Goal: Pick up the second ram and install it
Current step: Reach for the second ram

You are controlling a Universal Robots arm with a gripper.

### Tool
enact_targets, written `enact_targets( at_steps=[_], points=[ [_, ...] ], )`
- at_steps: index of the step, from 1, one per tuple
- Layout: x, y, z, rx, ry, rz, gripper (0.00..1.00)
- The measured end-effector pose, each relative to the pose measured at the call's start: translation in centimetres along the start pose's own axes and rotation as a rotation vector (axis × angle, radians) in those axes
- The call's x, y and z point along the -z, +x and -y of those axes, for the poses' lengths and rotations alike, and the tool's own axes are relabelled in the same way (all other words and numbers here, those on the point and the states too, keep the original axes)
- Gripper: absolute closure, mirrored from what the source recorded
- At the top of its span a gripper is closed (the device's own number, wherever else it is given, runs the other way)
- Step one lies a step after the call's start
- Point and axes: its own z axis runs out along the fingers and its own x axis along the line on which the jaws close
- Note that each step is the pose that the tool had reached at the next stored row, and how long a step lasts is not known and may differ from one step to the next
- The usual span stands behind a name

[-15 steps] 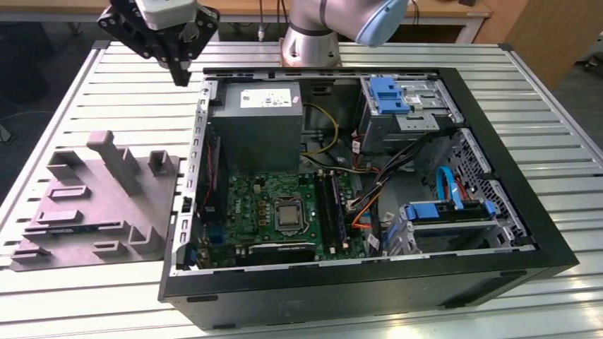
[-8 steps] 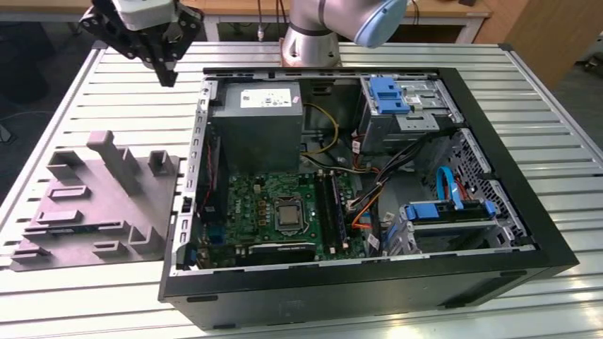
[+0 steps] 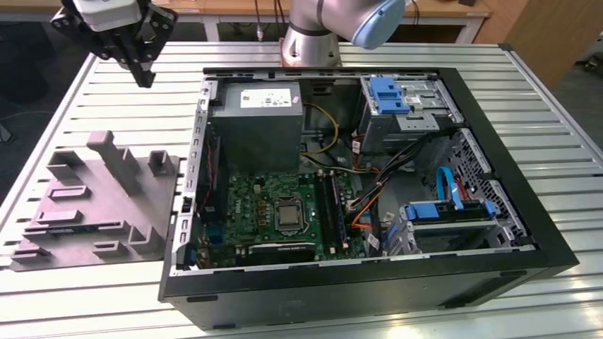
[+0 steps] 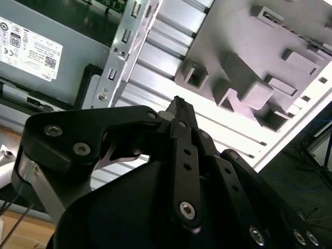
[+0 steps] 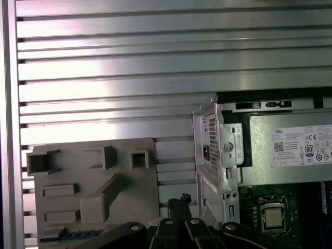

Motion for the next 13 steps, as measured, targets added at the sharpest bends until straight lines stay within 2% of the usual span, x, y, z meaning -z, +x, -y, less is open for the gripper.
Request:
enact_targets(
  at_steps=[13],
  points=[
    [-0.11, 4.82, -0.01, 0.0, 0.0, 0.0, 0.9]
  ],
)
